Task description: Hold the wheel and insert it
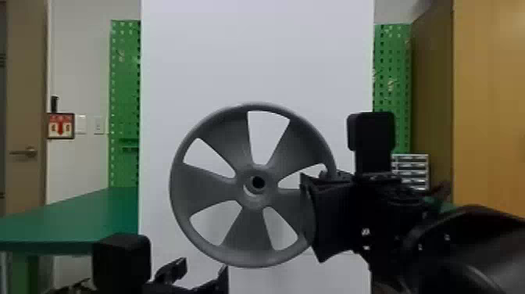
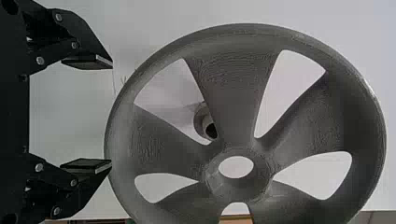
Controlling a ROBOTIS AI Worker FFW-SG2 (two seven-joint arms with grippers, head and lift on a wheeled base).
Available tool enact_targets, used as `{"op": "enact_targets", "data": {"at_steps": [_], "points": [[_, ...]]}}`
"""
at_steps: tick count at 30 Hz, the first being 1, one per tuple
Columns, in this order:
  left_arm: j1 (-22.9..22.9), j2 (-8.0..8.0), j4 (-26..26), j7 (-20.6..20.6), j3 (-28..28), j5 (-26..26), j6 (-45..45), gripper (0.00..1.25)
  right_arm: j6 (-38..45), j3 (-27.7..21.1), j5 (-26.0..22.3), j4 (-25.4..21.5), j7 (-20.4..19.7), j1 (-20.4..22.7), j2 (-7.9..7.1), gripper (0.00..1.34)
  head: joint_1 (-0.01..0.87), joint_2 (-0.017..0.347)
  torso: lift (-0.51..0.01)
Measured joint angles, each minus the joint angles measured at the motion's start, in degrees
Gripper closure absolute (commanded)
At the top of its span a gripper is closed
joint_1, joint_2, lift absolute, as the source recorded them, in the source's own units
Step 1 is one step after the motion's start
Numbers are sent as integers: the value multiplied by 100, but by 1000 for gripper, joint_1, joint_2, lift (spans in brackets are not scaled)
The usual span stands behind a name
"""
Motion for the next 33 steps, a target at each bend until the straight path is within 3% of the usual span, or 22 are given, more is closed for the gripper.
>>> {"op": "enact_targets", "data": {"at_steps": [18,33], "points": [[-5,0,11,6,-4,21,1,495,-119,5,-62,77,-30,-48,0,1184,0,55,-485],[-22,4,36,2,-21,46,0,495,-366,26,-78,538,-32,-183,0,1184,0,55,-485]]}}
